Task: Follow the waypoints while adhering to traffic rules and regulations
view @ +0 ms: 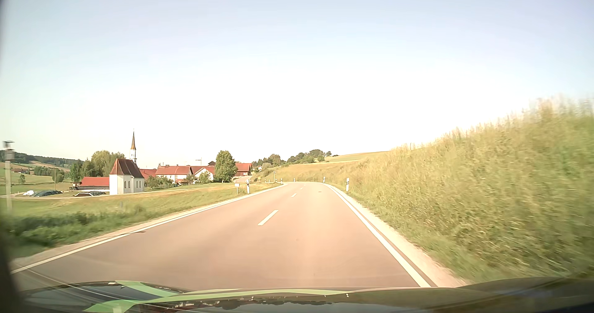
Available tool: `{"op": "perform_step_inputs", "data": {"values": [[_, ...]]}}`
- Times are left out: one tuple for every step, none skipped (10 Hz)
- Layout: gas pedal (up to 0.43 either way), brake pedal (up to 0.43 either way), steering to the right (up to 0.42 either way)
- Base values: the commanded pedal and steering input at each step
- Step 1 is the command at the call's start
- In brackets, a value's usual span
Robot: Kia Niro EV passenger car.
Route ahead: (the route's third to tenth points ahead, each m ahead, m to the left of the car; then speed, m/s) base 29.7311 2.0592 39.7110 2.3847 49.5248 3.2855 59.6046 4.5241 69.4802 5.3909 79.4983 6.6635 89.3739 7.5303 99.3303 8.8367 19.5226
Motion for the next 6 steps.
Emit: {"op": "perform_step_inputs", "data": {"values": [[0.169, 0.000, -0.005], [0.169, 0.000, -0.005], [0.169, 0.000, -0.005], [0.169, 0.000, -0.005], [0.157, 0.000, -0.005], [0.098, 0.000, -0.005]]}}
